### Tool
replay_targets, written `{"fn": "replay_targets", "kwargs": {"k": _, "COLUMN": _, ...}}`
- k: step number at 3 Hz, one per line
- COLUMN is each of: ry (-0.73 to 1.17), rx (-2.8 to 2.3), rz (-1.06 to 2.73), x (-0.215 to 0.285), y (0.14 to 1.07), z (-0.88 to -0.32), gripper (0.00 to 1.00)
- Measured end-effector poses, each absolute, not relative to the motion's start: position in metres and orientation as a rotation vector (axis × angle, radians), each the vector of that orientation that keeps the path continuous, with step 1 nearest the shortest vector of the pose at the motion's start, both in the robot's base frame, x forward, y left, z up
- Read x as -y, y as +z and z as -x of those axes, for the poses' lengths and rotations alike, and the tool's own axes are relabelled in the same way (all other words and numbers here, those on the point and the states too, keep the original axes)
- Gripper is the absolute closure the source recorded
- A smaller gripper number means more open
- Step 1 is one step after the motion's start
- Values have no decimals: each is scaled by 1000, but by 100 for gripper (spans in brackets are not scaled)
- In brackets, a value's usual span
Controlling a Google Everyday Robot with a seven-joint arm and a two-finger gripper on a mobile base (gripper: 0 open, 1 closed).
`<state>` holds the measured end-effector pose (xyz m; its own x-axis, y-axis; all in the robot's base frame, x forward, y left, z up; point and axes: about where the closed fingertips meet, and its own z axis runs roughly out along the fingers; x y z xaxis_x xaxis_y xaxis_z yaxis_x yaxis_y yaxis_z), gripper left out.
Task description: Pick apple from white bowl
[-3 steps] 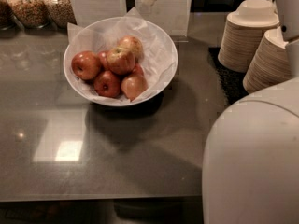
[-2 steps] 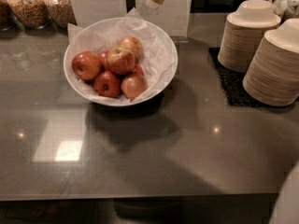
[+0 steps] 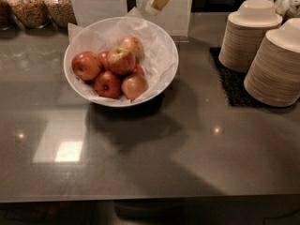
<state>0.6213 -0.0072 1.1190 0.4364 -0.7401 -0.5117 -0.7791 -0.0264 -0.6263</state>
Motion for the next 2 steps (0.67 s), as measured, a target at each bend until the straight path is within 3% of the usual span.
{"fn": "replay_targets", "kwargs": {"k": 1, "ry": 150, "rx": -1283, "rz": 1811, "x": -22, "y": 1090, "z": -631, "gripper": 0}}
{"fn": "replay_targets", "kwargs": {"k": 2, "ry": 406, "rx": -1259, "rz": 1877, "x": -98, "y": 1009, "z": -645, "gripper": 0}}
